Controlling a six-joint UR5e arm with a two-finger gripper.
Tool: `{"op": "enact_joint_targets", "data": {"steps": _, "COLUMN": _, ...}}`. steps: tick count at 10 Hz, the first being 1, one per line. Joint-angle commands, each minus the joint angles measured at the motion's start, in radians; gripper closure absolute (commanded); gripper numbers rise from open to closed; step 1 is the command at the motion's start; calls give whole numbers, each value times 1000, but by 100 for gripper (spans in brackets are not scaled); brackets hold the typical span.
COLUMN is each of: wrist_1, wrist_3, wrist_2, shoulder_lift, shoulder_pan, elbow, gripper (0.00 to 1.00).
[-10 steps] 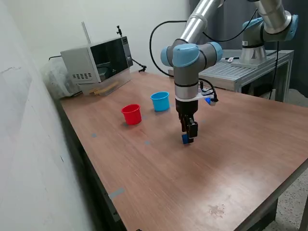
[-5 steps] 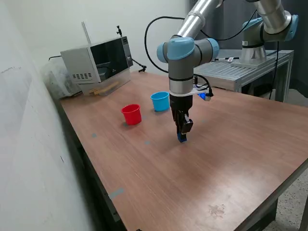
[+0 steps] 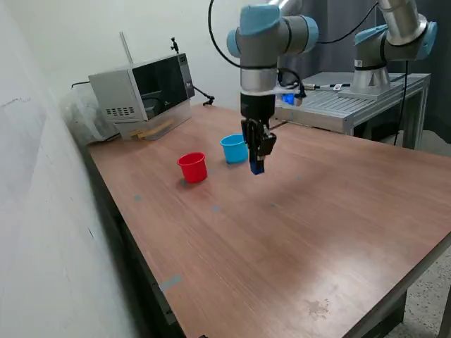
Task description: Place red objects in the red bin, and blue objects in the blue bin.
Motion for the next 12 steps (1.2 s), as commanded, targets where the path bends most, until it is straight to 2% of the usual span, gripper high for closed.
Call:
{"op": "enact_joint_targets", "data": {"steps": 1, "wrist_1": 29, "wrist_3": -49, "wrist_2": 1, "shoulder_lift": -228, "shoulder_pan": -97, "elbow": 183, "gripper": 100}}
{"op": "enact_joint_targets", "data": {"steps": 3, "wrist_1": 44, "wrist_3": -110, "wrist_2": 1, "shoulder_lift": -304, "shoulder_pan": -217, "elbow": 267, "gripper": 100}}
{"op": "enact_joint_targets", "data": {"steps": 5, "wrist_1": 55, "wrist_3": -126, "wrist_2": 1, "shoulder_lift": -308, "shoulder_pan": -340, "elbow": 313, "gripper": 100}}
{"op": "enact_joint_targets", "data": {"steps": 7, "wrist_1": 46, "wrist_3": -173, "wrist_2": 7, "shoulder_lift": -308, "shoulder_pan": -381, "elbow": 357, "gripper": 100}}
{"op": "enact_joint_targets", "data": {"steps": 9, "wrist_1": 26, "wrist_3": -181, "wrist_2": 20, "shoulder_lift": -286, "shoulder_pan": -403, "elbow": 391, "gripper": 100}}
{"op": "enact_joint_targets", "data": {"steps": 12, "wrist_1": -26, "wrist_3": -182, "wrist_2": 20, "shoulder_lift": -226, "shoulder_pan": -420, "elbow": 397, "gripper": 100}}
